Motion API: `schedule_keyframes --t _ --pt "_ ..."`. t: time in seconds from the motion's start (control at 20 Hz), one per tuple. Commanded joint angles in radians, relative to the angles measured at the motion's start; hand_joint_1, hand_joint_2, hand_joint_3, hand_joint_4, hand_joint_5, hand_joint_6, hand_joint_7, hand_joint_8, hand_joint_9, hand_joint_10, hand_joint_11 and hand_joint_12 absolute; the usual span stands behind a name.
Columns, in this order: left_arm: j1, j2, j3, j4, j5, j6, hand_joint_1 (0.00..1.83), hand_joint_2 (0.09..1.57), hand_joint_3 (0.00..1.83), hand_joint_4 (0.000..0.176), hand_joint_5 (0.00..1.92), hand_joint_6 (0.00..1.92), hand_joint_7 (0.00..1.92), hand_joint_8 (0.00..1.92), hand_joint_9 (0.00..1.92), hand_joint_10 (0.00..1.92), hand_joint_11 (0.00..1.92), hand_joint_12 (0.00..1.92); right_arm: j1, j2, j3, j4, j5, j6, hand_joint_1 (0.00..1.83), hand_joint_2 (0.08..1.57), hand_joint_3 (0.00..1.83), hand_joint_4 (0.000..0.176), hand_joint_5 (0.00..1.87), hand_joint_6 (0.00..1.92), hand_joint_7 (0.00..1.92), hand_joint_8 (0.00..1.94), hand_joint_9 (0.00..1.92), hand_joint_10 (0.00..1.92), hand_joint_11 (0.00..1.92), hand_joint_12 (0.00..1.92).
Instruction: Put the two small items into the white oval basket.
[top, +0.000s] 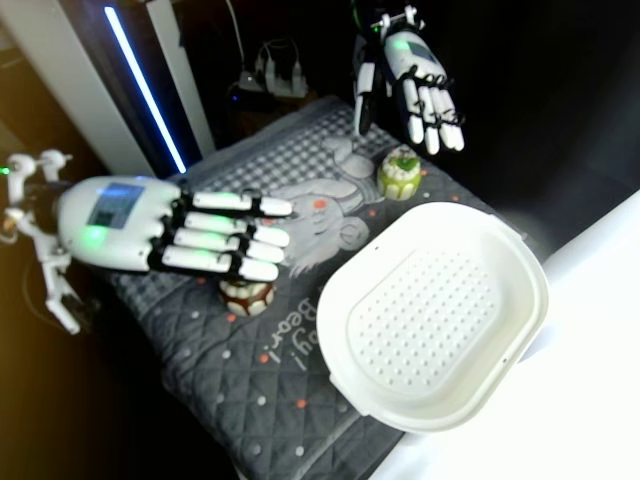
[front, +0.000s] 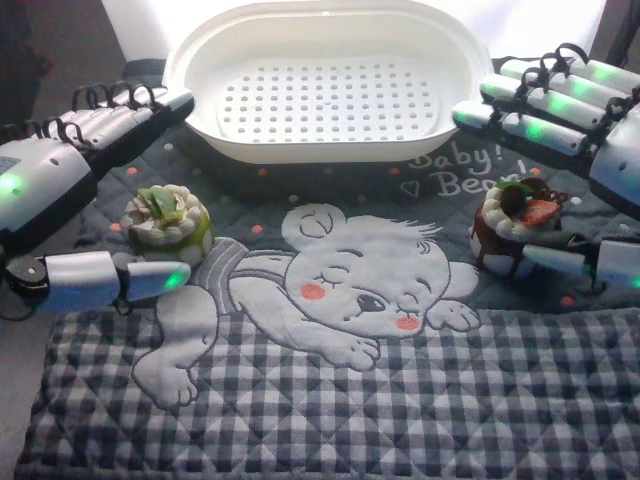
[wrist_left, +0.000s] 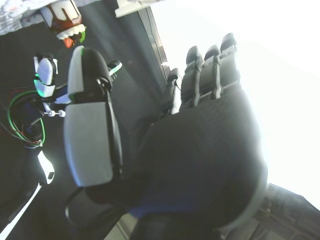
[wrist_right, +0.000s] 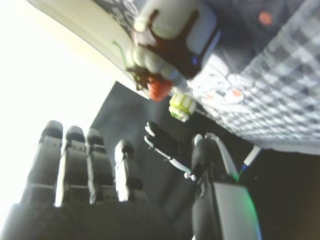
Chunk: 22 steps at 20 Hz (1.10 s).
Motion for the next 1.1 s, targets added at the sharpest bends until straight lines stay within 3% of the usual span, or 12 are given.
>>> schedule_keyframes --t 0.0,0.15,0.2,0.35,0.5,0.55,0.65,0.8,0.85,0.9,0.95,1.05 --pt "-0.006 0.01 0.002 -0.003 -0.128 0.0 0.71 1.1 0.03 0.03 0.0 0.0 0.0 0.0 0.0 0.0 0.0 0.0 0.008 0.011 0.002 0.005 0.126 0.002 0.73 1.2 0.01 0.106 0.0 0.0 0.0 0.0 0.0 0.0 0.0 0.0" --pt "-0.007 0.004 0.009 -0.004 -0.111 0.0 0.72 1.09 0.02 0.045 0.0 0.0 0.0 0.0 0.0 0.0 0.0 0.0 0.008 0.002 0.007 0.005 0.124 0.002 0.75 1.2 0.0 0.075 0.0 0.0 0.0 0.0 0.0 0.0 0.0 0.0" --pt "-0.011 -0.002 0.015 -0.004 -0.091 0.0 0.73 1.09 0.01 0.069 0.0 0.0 0.0 0.0 0.0 0.0 0.0 0.0 0.008 -0.008 0.014 0.007 0.118 0.002 0.74 1.19 0.0 0.075 0.0 0.0 0.0 0.0 0.0 0.0 0.0 0.0" --pt "-0.017 -0.027 0.038 -0.014 -0.032 -0.001 0.73 1.1 0.01 0.073 0.0 0.0 0.0 0.0 0.0 0.0 0.03 0.01 0.008 -0.042 0.038 0.016 0.087 0.002 0.71 1.17 0.0 0.096 0.0 0.0 0.0 0.0 0.0 0.0 0.0 0.23" --pt "-0.028 -0.075 0.08 -0.055 0.046 -0.001 0.73 1.11 0.01 0.099 0.0 0.0 0.0 0.0 0.0 0.0 0.0 0.0 0.008 -0.079 0.069 0.043 0.03 0.002 0.7 1.15 0.0 0.035 0.0 0.0 0.0 0.0 0.0 0.0 0.0 0.38" --pt "-0.027 -0.086 0.09 -0.067 0.068 -0.001 0.79 1.12 0.01 0.076 0.01 0.0 0.0 0.0 0.0 0.0 0.01 0.0 0.008 -0.089 0.077 0.046 0.014 0.002 0.61 1.16 0.0 0.067 0.0 0.0 0.0 0.0 0.0 0.0 0.0 0.19" --pt "-0.027 -0.106 0.107 -0.078 0.106 -0.001 0.86 1.14 0.01 0.008 0.04 0.01 0.0 0.0 0.0 0.0 0.04 0.02 0.008 -0.098 0.089 0.052 -0.019 0.002 0.58 1.15 0.0 0.076 0.0 0.0 0.0 0.0 0.0 0.0 0.0 0.01" --pt "-0.027 -0.116 0.116 -0.083 0.121 -0.001 1.11 1.22 0.0 0.0 0.25 0.02 0.2 0.02 0.27 0.08 0.0 1.12 0.008 -0.112 0.106 0.057 -0.057 0.002 0.65 1.17 0.01 0.093 0.0 0.0 0.0 0.0 0.0 0.0 0.0 0.0" --pt "-0.027 -0.116 0.116 -0.083 0.121 -0.002 1.19 1.22 0.0 0.0 0.33 0.04 0.27 0.03 0.37 0.13 0.0 1.37 0.008 -0.115 0.109 0.058 -0.067 0.002 0.76 1.2 0.0 0.038 0.09 0.01 0.17 0.04 0.12 0.03 0.0 0.3" --pt "-0.027 -0.116 0.116 -0.084 0.12 -0.002 1.22 1.24 0.0 0.0 0.43 0.02 0.33 0.01 0.3 0.47 0.0 1.52 0.008 -0.12 0.114 0.058 -0.08 0.002 0.9 1.21 0.0 0.0 0.29 0.07 0.4 0.09 0.28 0.67 0.06 1.39" --pt "-0.027 -0.115 0.117 -0.086 0.118 -0.002 1.23 1.25 0.0 0.0 0.47 0.02 0.34 0.01 0.18 0.8 0.0 1.62 0.008 -0.126 0.12 0.058 -0.093 0.002 0.97 1.22 0.0 0.0 0.39 0.13 0.55 0.14 0.4 1.14 0.26 1.76" --pt "-0.027 -0.115 0.12 -0.087 0.119 -0.002 1.27 1.27 0.0 0.0 0.53 0.04 0.35 0.01 0.13 1.12 0.01 1.74 0.008 -0.131 0.128 0.058 -0.118 0.001 1.03 1.24 0.0 0.0 0.5 0.43 0.7 0.5 0.65 1.36 0.5 1.87"
